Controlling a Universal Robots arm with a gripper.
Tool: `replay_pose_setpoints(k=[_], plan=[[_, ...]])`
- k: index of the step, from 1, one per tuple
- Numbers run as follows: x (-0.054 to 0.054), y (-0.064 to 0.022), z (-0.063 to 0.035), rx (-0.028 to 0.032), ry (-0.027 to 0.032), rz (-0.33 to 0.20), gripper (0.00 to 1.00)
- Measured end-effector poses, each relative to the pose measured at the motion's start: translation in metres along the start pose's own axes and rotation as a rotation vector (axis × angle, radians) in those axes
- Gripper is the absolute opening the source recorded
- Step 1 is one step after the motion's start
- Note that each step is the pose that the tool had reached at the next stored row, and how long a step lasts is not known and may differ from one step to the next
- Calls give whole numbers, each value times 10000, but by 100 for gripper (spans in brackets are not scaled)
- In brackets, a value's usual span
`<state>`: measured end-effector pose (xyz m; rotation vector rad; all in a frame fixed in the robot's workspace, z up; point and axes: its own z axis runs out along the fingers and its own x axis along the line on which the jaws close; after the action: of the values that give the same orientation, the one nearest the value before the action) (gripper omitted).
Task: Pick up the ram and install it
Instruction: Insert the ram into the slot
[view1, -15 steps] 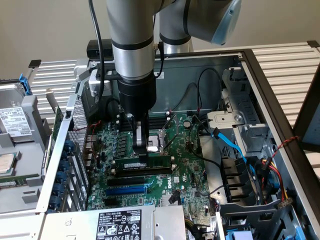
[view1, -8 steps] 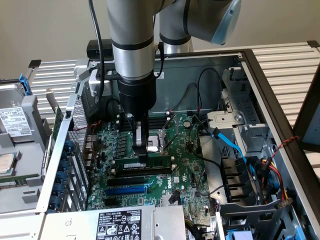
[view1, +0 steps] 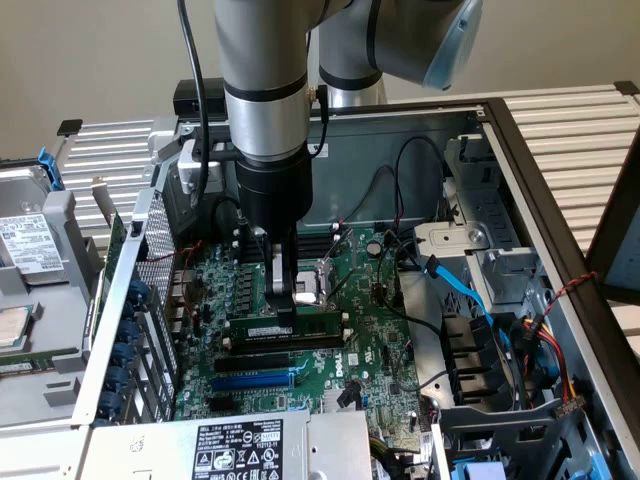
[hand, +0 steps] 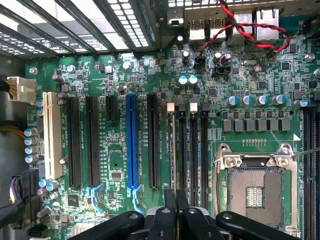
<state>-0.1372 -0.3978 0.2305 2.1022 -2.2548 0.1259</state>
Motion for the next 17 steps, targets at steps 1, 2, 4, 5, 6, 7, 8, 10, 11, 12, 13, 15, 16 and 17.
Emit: replay_pose_setpoints(k=[1, 2, 4, 5, 6, 7, 8, 10, 11, 12, 13, 15, 16, 17], plan=[[0, 0, 0, 0, 0, 0, 12], [0, 0, 0, -1, 1, 0, 12], [0, 0, 0, -2, 1, 0, 12], [0, 0, 0, -4, 1, 1, 12], [0, 0, 0, -6, 1, 1, 12], [0, 0, 1, -7, 1, 1, 12], [0, 0, 3, -10, 1, 1, 12], [0, 0, 3, -10, 1, 1, 12], [0, 0, 4, -10, 1, 1, 12], [-1, -1, 5, -11, 1, 3, 12], [-1, -2, 7, -11, 1, 3, 12], [-1, -2, 10, -10, 0, 3, 12], [-1, -3, 10, -10, 0, 2, 12], [-1, -3, 10, -10, 1, 2, 12]])
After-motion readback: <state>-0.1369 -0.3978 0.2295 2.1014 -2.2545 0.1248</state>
